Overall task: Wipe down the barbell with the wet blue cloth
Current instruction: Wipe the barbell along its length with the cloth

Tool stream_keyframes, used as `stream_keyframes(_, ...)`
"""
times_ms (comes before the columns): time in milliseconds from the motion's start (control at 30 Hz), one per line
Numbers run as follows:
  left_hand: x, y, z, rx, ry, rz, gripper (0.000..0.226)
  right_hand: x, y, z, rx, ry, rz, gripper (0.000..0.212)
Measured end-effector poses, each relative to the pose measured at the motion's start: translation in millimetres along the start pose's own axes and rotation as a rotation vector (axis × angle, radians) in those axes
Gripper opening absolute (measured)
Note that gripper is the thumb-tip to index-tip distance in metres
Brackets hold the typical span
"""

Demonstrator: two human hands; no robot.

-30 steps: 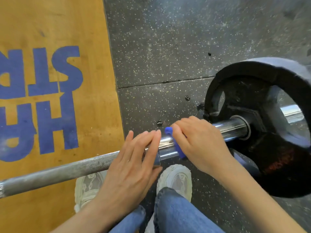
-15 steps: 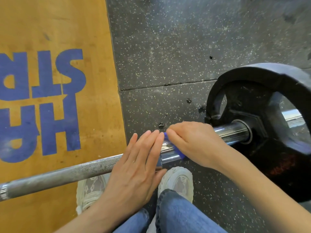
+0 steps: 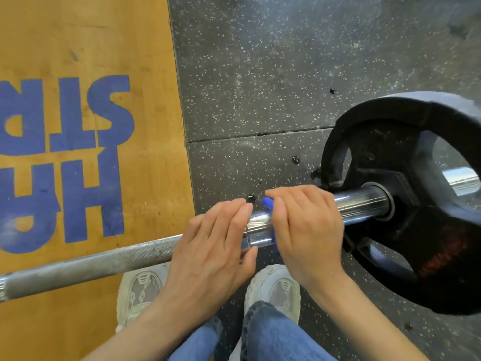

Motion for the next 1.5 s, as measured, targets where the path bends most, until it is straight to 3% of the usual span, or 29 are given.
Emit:
stream_keyframes(133, 7.5, -2.8, 7.9, -0.009, -0.046, -0.032, 0.051, -5.1, 4.5, 6.4, 0.041, -0.16, 0.107, 0.042)
stream_keyframes(300, 18.0, -5.4, 17.3, 0.02, -0.071, -0.057, 0.052, 16.3, 5.3, -7.2, 0.011, 0.032, 0.006, 0.049)
stream_keyframes(467, 32.1, -7.5, 29.6, 0.038, -0.088, -0.063, 0.053, 2.8, 9.3, 8.5, 0.094, -0.182, 0.086, 0.051)
stream_keyframes(600, 44.6, -10.6, 38.3, 0.058, -0.1, -0.083, 0.053, 33.4, 19.6, 2.7, 0.057, -0.024, 0.022, 0.057)
stream_keyframes(767, 56.5, -14.7, 49.8, 0.071, -0.136, -0.055, 0.052, 34.0, 20.5, 10.6, 0.203, -0.164, 0.056, 0.051)
stream_keyframes(933, 45.2, -10.6, 50.4, 0.025, -0.156, -0.042, 0.054, 63.4, 34.2, 23.0, 0.06, -0.023, -0.008, 0.052)
stream_keyframes(1067, 50.2, -6.6, 55.9, 0.045, -0.135, -0.033, 0.057, 60.2, 28.9, 11.9, 0.009, -0.194, 0.032, 0.049)
stream_keyframes(1200, 52.4, -5.1, 59.2, 0.055, -0.162, -0.053, 0.055, 65.6, 25.0, -5.0, 0.008, -0.054, -0.027, 0.052)
stream_keyframes(1367, 58.3, -5.3, 65.0, 0.058, -0.179, -0.077, 0.052, 66.2, 31.9, 10.3, 0.045, -0.27, 0.019, 0.049)
stream_keyframes(1500, 68.4, -8.7, 72.1, 0.045, -0.205, -0.108, 0.049, 76.2, 32.5, 3.8, 0.025, -0.077, -0.064, 0.052)
Point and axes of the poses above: each hand's wrist, its own x-axis towards the middle knuckle, its own y-axis out of the palm, z = x × y, the point moved 9 cm from there along x, towards the middle knuckle, and after that the axes turned 4 degrees about -z, right-handed, at the moved point
